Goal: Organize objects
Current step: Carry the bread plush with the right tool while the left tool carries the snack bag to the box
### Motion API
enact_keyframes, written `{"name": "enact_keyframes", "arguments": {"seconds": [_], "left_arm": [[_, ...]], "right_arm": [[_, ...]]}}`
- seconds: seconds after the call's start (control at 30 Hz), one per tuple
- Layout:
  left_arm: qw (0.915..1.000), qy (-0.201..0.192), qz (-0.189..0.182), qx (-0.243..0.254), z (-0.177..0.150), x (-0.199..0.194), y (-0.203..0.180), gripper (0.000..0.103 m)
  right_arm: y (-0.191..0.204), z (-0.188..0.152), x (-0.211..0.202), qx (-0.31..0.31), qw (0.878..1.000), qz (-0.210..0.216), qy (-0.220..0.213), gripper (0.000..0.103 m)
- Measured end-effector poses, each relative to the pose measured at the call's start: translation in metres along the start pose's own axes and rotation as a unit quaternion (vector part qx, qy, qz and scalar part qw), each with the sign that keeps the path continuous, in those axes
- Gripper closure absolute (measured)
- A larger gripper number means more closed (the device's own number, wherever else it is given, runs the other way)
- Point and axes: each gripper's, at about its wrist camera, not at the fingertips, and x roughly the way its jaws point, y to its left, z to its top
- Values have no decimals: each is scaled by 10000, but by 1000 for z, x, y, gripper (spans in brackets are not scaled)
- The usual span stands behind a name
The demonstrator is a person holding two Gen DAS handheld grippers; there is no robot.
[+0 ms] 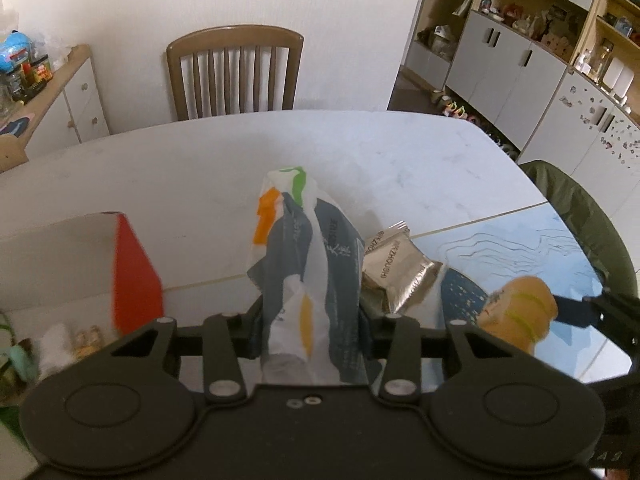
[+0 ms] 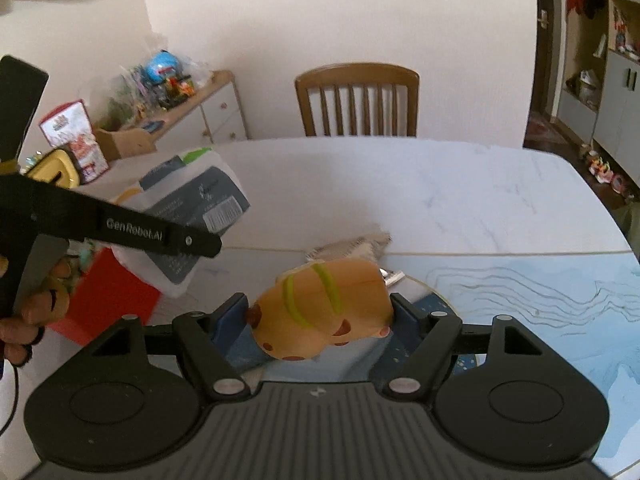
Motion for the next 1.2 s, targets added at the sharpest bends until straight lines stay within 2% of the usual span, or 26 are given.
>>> {"name": "enact_keyframes", "arguments": {"seconds": [0.47, 0.7, 1.2], "left_arm": [[9994, -316, 39, -134, -13, -66, 39, 61], [9986, -342, 10, -393, -23, -87, 71, 61], [9965, -483, 274, -626, -41, -114, 136, 60]], "right_arm": [[71, 22, -26, -292, 9987, 354, -200, 27], [110, 31, -27, -424, 9973, 539, -266, 27], [180, 42, -14, -667, 9945, 750, -301, 27]]}}
